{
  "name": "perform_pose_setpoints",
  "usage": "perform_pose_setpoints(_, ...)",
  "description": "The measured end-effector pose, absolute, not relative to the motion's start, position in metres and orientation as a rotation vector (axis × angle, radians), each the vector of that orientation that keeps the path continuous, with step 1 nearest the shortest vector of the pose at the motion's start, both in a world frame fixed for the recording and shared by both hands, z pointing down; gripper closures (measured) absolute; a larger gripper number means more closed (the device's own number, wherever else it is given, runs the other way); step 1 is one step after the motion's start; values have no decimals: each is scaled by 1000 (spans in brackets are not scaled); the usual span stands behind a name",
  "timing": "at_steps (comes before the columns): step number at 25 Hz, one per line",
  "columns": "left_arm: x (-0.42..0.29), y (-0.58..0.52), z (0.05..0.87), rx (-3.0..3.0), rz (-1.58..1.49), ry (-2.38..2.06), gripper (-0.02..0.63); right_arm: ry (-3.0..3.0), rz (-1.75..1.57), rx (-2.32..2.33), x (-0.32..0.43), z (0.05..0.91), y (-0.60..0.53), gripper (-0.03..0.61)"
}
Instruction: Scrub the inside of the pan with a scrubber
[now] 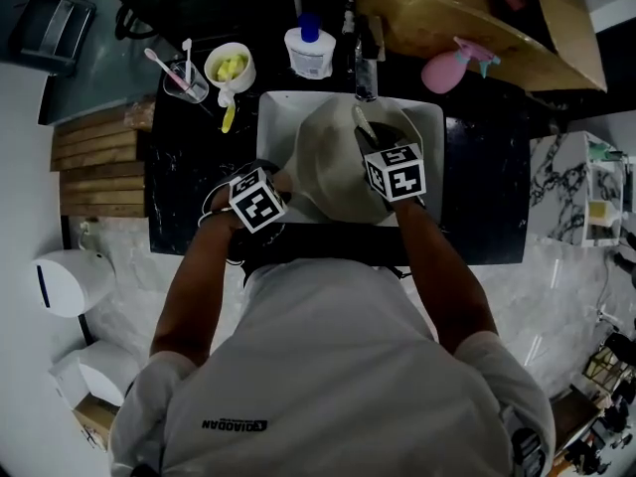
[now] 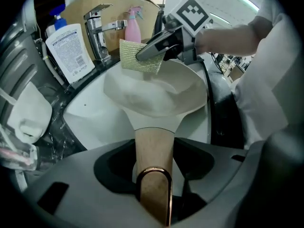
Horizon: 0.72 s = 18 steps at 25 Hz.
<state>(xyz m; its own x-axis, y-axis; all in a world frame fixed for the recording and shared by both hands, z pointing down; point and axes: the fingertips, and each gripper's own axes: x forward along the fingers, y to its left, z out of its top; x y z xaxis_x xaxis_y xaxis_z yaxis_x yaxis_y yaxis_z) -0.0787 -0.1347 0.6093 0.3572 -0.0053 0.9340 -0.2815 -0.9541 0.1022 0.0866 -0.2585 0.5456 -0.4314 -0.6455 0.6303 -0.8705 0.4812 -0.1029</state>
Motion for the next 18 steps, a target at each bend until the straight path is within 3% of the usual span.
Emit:
perform_pose_setpoints(8,-80,-133,612,2347,1625,-225,365,-2048,454,1356,83,566,-287,497)
perform_pose_setpoints(18,-81,-133,613,2348,1625,-221,365,-2095,440,1119,36,600,-298,486)
